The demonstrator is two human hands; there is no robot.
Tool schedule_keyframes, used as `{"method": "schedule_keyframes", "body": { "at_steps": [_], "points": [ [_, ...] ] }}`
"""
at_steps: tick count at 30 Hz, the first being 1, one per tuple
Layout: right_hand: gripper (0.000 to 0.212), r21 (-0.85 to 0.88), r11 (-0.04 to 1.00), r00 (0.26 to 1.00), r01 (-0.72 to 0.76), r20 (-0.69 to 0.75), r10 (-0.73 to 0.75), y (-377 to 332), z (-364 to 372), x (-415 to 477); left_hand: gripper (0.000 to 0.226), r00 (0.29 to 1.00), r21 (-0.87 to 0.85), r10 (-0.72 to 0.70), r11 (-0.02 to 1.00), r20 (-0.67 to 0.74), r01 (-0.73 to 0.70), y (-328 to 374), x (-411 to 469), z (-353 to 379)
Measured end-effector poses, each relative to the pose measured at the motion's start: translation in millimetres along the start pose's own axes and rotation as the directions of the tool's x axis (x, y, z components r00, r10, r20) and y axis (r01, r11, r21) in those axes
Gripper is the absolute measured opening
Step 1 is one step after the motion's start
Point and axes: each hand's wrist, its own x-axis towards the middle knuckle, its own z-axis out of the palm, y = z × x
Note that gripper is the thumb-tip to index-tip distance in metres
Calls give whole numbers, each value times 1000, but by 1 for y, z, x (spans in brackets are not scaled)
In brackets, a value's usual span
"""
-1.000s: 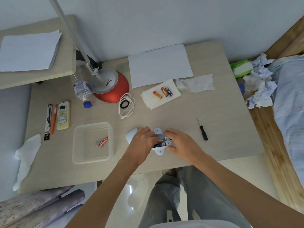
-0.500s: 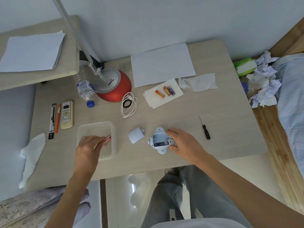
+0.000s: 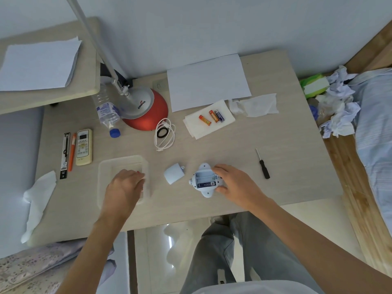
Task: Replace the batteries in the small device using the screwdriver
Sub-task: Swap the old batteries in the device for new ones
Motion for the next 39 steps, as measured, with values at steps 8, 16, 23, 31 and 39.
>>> {"method": "schedule_keyframes", "body": {
  "at_steps": [8,16,23,31,39],
  "points": [
    [64,11,1000,1000,-18,-3,18,-1,-1,2,26,920,-190,381,901,-88,-391,129,27,10],
    [53,41,998,999,-48,-19,49,2,-1,-2,39,746,-128,653,758,130,-640,145,39,65],
    [55,55,998,1000,-24,-12,24,0,1,-2,22,709,-114,687,726,158,-678,124,43,67],
    [58,55,998,1000,5,-7,-4,3,1,0,37,641,-69,756,652,132,-755,125,42,68],
    [48,71,997,999,28,22,-30,8,-3,4,42,531,-44,813,555,241,-830,122,58,69]
  ]
}}
